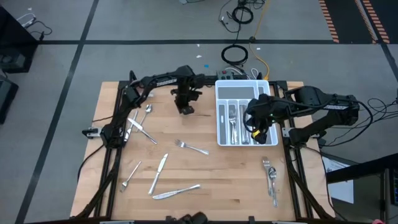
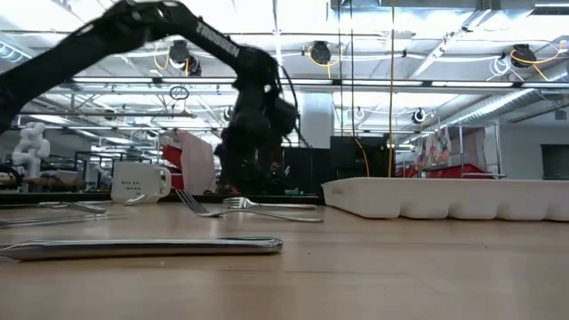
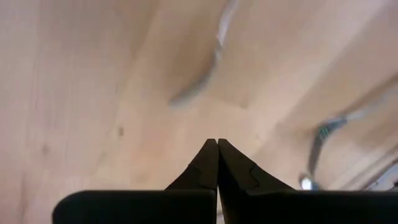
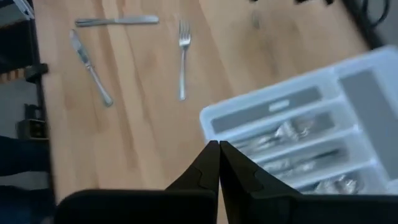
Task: Sort silverware
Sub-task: Put the silver fork into the silverware tray
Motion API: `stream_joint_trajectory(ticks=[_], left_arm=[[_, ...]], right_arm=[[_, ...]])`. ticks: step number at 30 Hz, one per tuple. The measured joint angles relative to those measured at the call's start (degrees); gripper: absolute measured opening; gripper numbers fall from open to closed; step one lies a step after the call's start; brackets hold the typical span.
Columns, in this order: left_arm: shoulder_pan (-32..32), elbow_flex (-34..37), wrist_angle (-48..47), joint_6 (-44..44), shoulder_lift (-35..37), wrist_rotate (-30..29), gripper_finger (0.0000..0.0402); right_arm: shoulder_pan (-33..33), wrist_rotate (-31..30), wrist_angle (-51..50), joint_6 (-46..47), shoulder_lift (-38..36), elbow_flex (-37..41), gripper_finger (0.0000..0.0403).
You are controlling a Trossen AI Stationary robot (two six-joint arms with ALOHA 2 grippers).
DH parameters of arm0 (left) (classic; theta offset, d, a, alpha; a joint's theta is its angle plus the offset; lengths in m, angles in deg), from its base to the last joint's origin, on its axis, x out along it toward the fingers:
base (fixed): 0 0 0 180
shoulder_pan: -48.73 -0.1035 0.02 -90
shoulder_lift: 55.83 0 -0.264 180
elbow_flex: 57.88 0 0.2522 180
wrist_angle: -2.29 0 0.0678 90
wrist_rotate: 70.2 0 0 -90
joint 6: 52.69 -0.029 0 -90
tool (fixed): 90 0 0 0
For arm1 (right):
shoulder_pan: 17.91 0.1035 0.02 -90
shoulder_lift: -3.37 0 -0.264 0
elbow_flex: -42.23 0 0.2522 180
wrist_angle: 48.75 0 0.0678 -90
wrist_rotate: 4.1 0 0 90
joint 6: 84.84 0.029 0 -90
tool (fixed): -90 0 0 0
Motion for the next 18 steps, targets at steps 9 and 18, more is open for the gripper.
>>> stream_joint_trajectory(ticks=[9, 18], left_arm=[[7.05, 0.11, 0.34, 10.20, 19.23, -7.59, 0.0000], [17.25, 0.07, 3.55, 32.46, 46.23, -21.49, 0.0001]], right_arm=[[-6.80, -23.27, 3.18, -14.43, 0.77, 1.34, 0.0000], [-21.40, -2.18, 35.67, -31.71, 16.31, 6.73, 0.0047]])
